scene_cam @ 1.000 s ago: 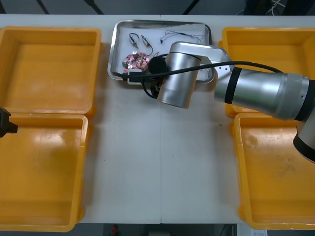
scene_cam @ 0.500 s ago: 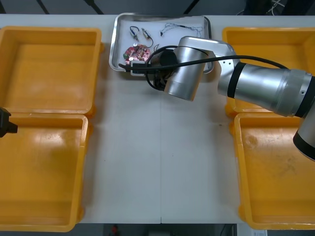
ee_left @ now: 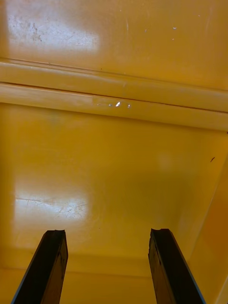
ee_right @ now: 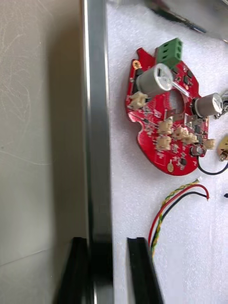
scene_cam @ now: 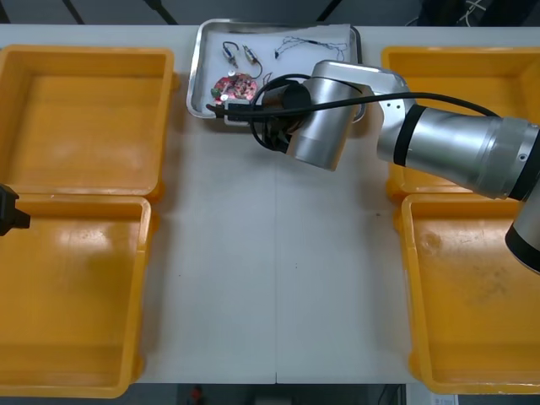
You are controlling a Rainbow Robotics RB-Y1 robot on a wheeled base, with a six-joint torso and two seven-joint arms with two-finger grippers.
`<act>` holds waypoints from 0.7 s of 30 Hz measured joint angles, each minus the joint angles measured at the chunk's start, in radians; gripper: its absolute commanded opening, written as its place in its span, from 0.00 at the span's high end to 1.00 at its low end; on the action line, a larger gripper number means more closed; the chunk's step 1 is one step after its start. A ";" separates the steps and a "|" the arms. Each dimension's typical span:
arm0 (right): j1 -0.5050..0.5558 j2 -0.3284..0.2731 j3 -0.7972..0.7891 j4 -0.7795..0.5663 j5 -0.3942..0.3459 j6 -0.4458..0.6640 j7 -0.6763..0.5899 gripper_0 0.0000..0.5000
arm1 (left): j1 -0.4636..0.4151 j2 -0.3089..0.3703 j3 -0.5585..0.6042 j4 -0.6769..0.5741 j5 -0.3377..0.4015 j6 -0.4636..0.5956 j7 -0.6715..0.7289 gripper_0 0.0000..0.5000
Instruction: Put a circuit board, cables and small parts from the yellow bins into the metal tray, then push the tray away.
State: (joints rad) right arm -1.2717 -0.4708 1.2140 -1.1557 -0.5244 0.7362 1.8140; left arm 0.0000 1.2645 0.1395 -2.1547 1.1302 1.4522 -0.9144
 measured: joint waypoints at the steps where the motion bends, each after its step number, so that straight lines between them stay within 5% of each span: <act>1: 0.000 -0.002 0.000 -0.002 0.000 0.000 0.000 0.06 | 0.000 0.000 0.000 0.000 0.000 0.000 0.000 0.00; 9: 0.000 -0.040 0.000 -0.064 -0.070 0.021 0.000 0.00 | 0.000 0.000 0.000 0.000 0.000 0.000 0.000 0.00; 21: -0.008 -0.194 -0.038 -0.398 -0.156 0.372 0.000 0.00 | 0.000 0.000 0.000 -0.001 0.000 0.000 0.000 0.00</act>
State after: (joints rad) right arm -1.2793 -0.6651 1.1763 -1.5534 -0.6807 1.1082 1.8142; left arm 0.0000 1.2645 0.1395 -2.1553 1.1302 1.4522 -0.9144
